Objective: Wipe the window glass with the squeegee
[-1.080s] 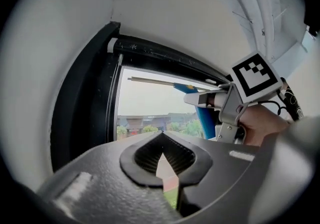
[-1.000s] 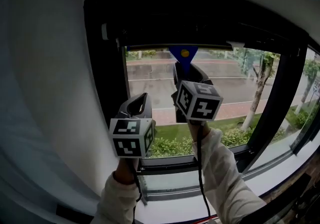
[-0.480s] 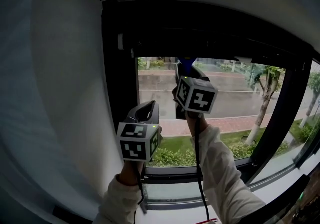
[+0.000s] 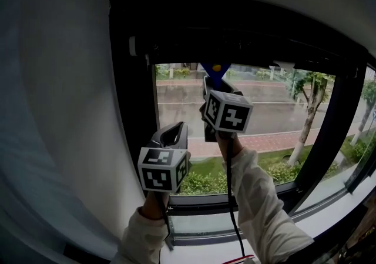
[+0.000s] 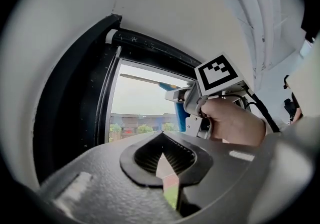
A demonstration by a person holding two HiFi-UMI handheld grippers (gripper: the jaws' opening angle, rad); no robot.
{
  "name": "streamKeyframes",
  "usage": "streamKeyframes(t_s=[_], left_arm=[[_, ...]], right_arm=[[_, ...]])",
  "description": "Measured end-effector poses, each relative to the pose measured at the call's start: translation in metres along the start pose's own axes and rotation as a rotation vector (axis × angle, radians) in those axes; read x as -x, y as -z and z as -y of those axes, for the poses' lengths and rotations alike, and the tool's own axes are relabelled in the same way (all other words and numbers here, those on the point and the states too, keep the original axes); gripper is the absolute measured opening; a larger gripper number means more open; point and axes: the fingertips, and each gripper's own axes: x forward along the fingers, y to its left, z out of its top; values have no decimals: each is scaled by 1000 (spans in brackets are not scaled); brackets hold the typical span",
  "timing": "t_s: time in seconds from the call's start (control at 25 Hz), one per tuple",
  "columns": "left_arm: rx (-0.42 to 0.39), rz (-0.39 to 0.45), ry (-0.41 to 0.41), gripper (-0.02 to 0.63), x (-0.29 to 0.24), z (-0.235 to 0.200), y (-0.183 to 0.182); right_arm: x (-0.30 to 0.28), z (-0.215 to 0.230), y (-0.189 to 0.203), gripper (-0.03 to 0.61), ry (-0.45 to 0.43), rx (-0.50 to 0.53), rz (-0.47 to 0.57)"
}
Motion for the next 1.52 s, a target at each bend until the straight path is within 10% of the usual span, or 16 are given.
streamKeyframes(t_s=[1.52], left_arm=[[115,-204,12,1,16,23,139]], right_arm=[[51,11,175,120,-9,-1,-241]])
